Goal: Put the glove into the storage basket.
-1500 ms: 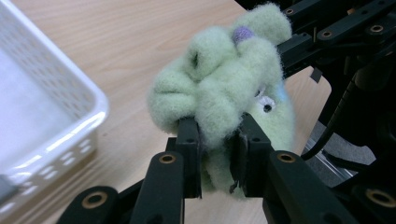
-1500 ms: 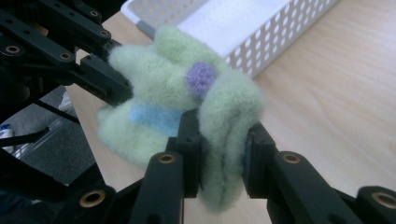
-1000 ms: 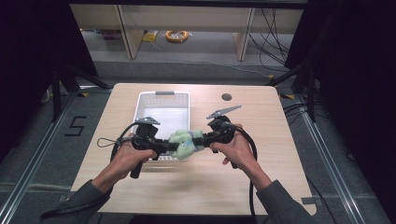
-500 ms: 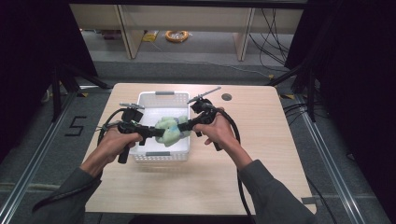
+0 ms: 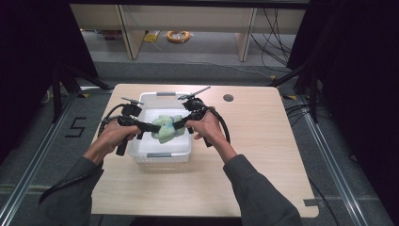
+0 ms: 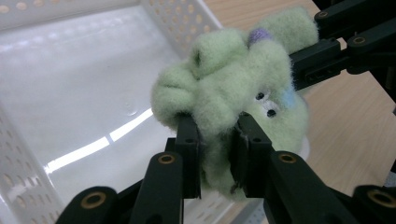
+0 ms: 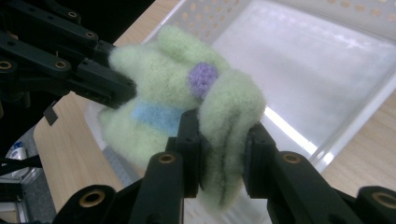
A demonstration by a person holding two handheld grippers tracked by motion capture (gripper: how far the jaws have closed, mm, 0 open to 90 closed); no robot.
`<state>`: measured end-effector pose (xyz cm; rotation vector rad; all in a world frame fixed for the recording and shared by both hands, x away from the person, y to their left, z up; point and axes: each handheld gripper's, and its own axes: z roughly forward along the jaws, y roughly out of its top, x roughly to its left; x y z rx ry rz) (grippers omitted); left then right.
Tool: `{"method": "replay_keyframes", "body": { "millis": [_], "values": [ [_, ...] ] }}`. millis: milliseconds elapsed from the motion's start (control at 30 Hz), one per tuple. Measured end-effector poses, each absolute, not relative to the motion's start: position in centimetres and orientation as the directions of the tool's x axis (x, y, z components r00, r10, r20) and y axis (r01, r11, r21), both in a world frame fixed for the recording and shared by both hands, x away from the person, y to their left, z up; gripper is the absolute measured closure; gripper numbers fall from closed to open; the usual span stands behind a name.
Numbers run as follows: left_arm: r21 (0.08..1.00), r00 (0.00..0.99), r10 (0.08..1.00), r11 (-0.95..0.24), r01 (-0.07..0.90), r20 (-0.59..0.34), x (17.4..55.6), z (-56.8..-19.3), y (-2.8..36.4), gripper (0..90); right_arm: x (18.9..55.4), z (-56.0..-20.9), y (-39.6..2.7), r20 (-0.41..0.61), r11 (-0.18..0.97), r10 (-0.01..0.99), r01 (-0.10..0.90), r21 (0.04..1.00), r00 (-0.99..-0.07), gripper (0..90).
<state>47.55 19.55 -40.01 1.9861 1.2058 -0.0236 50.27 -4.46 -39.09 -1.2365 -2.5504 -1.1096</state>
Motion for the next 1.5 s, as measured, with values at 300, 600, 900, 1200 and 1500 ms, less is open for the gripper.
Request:
{"method": "replay_keyframes", "body": {
  "millis": [300, 600, 900, 1200, 1500],
  "values": [
    [0.570, 0.524, 0.756, -0.248, 0.784, -0.393, 49.0, -42.1, 20.1, 73.5, 51.5, -41.4, -3.1, 0.375, 0.407, 0.676, 0.745, 0.529, -0.635, 73.3],
    [0.536, 0.520, 0.770, -0.279, 0.796, -0.370, 49.4, -43.7, 20.5, 73.4, 52.1, -43.2, -1.9, 0.363, 0.420, 0.703, 0.769, 0.482, -0.611, 73.2],
    [0.505, 0.512, 0.786, -0.304, 0.808, -0.347, 49.8, -44.7, 20.4, 73.2, 52.2, -44.0, -1.1, 0.328, 0.449, 0.720, 0.771, 0.453, -0.612, 73.1],
    [0.470, 0.510, 0.805, -0.339, 0.815, -0.302, 50.0, -45.5, 19.9, 72.5, 52.5, -44.6, -0.8, 0.285, 0.495, 0.714, 0.749, 0.442, -0.640, 73.5],
    [0.450, 0.494, 0.820, -0.339, 0.826, -0.288, 50.2, -46.3, 19.8, 70.7, 52.4, -45.0, -0.1, 0.258, 0.506, 0.728, 0.752, 0.423, -0.635, 71.5]
  ]
}}
